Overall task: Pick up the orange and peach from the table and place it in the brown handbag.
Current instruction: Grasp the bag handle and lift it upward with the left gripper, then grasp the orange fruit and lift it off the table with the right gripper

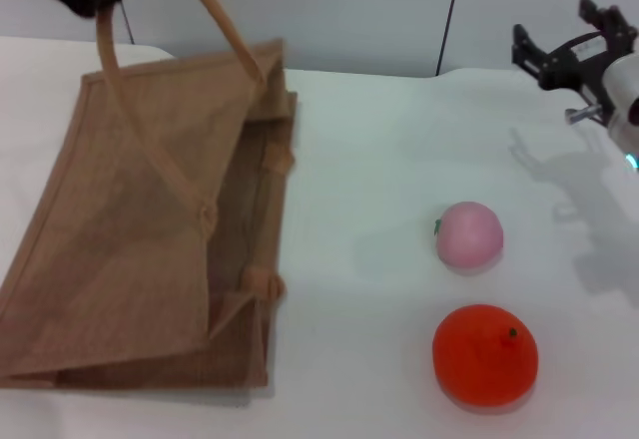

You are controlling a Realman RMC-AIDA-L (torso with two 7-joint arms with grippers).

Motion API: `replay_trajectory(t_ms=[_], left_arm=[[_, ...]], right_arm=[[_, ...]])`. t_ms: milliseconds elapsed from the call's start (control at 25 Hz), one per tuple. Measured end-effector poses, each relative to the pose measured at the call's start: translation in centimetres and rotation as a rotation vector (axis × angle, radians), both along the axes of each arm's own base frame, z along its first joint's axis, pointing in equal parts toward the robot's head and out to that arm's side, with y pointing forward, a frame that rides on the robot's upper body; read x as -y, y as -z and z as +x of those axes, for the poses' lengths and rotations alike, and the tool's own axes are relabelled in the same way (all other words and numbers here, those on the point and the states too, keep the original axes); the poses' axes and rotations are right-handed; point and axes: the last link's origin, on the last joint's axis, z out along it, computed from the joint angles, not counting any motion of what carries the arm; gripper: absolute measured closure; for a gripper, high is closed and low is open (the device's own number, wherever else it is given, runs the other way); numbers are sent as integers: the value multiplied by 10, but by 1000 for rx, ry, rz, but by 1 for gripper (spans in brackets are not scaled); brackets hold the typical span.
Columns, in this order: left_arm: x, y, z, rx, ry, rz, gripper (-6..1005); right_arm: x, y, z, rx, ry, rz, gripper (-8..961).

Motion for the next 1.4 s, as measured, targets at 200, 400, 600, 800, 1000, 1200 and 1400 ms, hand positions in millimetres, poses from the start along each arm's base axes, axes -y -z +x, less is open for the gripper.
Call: replay_trajectory(t_ms=[200, 400, 600, 800, 1000, 1200, 1400], left_arm=[[9, -17, 17, -14, 48, 48, 885], [10, -21, 24, 0, 71, 57, 885], [11, -21, 27, 12, 87, 55, 886], [12, -21, 29, 16, 105, 47, 887], [13, -22, 32, 18, 116, 51, 889], [13, -21, 33, 9, 125, 48, 890], [12, -19, 36, 5, 136, 38, 890]], right_arm=[[7, 12, -18, 51, -43, -61, 116], [10, 4, -37, 145, -4, -94, 117], [22, -12, -59, 217, 42, -158, 117], [37, -26, -74, 240, 145, -293, 118], [58, -39, -96, 273, 218, -426, 119], [78, -49, -106, 331, 269, -519, 120], [97, -51, -107, 372, 346, -614, 121]])
